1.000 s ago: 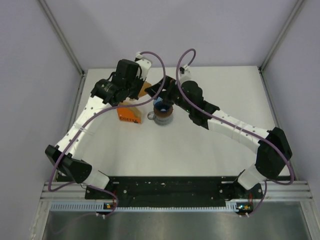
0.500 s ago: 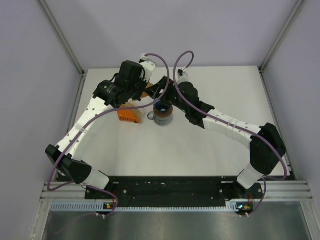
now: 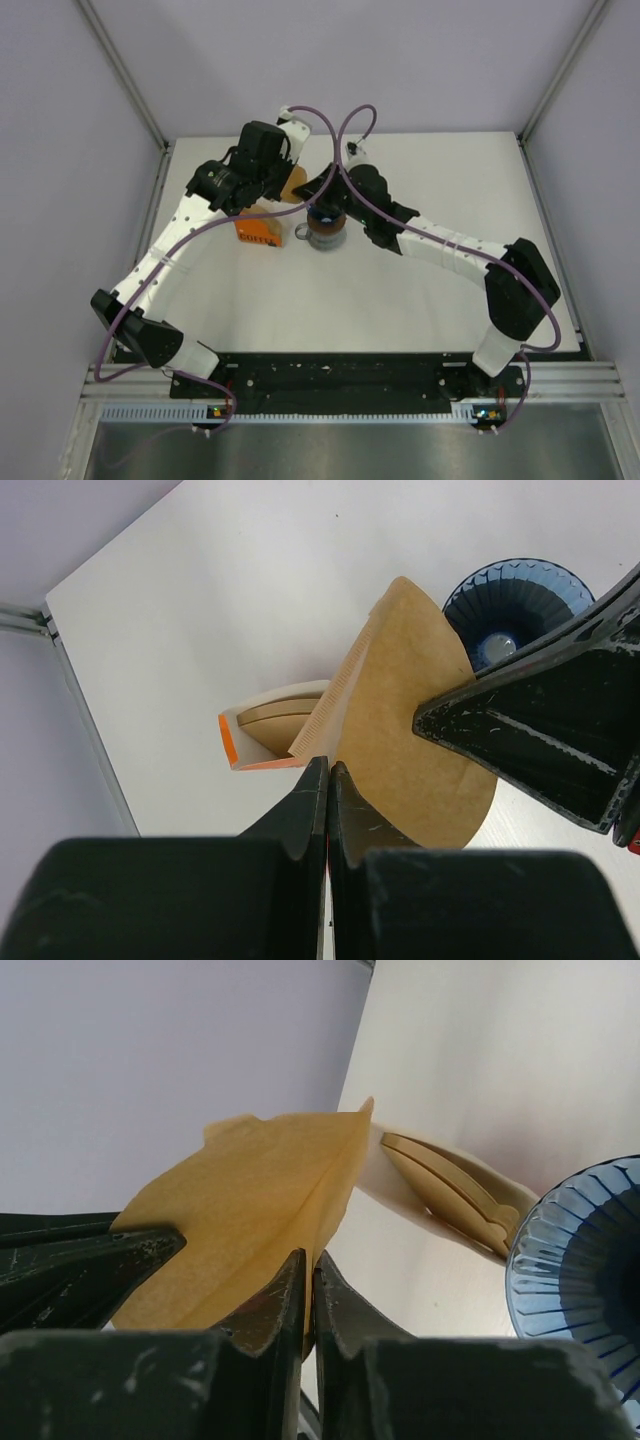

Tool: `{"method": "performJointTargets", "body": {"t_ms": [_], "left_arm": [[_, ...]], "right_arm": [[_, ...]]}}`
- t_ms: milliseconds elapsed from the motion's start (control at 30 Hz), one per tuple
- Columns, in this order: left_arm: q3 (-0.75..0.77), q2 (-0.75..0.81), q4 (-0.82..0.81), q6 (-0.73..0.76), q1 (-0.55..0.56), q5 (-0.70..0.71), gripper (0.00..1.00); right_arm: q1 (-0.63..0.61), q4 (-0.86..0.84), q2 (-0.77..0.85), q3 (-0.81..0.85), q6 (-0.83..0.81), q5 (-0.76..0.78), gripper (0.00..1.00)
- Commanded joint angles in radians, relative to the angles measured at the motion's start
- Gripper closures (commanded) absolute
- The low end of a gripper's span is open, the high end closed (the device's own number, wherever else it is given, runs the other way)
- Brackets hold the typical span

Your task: Place the coffee filter in the dripper

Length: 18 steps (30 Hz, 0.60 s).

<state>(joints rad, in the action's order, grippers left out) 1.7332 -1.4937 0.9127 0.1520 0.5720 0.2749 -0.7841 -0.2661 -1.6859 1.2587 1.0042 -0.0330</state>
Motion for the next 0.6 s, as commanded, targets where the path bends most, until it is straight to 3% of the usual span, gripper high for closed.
{"method": "performJointTargets", "body": {"t_ms": [0,200,400,567], "left_arm": [[0.049,0.041,-0.049,-0.038,0.005,0.036,1.0],[0.049,0.018,-0.107,-0.052,0.003,0.063,1.0],[0.042,-0.048,-0.169,-0.101,0.003,-0.012,1.0],[0.046,-0.085,-0.204,-0.127,0.005,-0.095,1.0]], "right_arm": [[0.019,-0.038,0.024,0.024,-0.047,0.016,1.0],[0.019,0.115,0.12,0.045,-0.297,0.171,1.0],[0.017,0.411,0.111,0.178,-0.533,0.264,1.0],[0.017,0.531,0.107,0.211,-0.654,0.36,1.0]]}}
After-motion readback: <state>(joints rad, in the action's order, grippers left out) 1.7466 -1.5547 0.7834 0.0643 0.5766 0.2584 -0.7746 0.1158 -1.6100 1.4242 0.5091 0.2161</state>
